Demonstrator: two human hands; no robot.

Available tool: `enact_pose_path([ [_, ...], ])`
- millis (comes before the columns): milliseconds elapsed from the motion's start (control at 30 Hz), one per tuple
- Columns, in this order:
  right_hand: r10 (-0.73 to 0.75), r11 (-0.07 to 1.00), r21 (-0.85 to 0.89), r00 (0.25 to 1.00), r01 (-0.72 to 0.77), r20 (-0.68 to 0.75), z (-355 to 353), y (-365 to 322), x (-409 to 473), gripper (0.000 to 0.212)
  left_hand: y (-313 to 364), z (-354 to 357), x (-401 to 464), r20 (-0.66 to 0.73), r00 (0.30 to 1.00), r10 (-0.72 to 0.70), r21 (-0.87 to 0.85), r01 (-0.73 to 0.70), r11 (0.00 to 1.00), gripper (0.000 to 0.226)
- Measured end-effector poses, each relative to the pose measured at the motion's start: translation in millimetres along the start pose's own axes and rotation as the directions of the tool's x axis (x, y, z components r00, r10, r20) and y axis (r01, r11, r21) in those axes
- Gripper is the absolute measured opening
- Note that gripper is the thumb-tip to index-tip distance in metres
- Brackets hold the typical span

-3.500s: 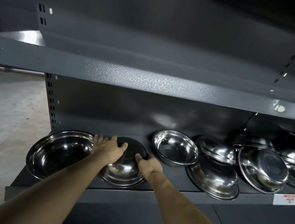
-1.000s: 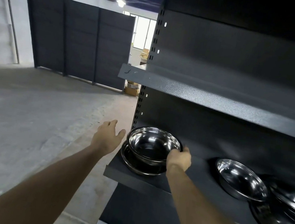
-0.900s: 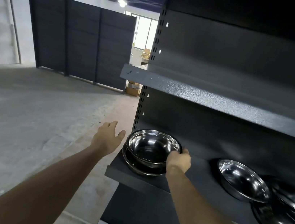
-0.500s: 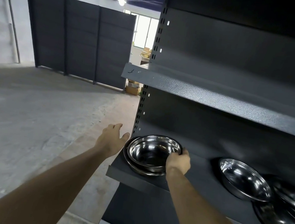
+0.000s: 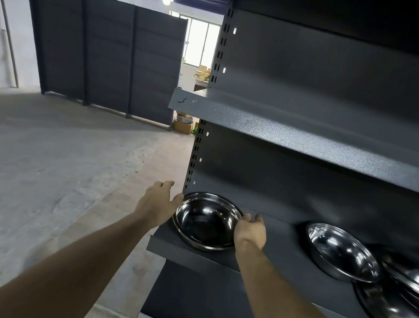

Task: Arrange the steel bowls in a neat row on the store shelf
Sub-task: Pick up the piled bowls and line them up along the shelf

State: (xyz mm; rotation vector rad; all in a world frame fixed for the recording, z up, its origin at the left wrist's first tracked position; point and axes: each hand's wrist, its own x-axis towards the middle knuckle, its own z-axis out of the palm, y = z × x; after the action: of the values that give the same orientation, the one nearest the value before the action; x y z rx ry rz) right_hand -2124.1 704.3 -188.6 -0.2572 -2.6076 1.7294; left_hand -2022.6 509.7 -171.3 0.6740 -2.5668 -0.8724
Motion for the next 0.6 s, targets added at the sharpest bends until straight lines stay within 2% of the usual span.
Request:
enact_pose_path([
  [300, 0.058, 0.998, 0.031, 0.997, -0.056, -0.044, -14.7, 9.9, 5.7, 0.051, 17.2, 15.4, 3.3, 0.065, 0.996, 0.056, -0.011, -0.055, 0.998, 0.057],
  [600, 0.137, 0.990, 0.009, 0.967, -0.138, -0.215, -68.6, 28.5, 14.7, 0.047, 70.7, 57.7, 2.7, 0.208, 0.957, 0.201, -0.058, -0.193, 0.979, 0.057],
])
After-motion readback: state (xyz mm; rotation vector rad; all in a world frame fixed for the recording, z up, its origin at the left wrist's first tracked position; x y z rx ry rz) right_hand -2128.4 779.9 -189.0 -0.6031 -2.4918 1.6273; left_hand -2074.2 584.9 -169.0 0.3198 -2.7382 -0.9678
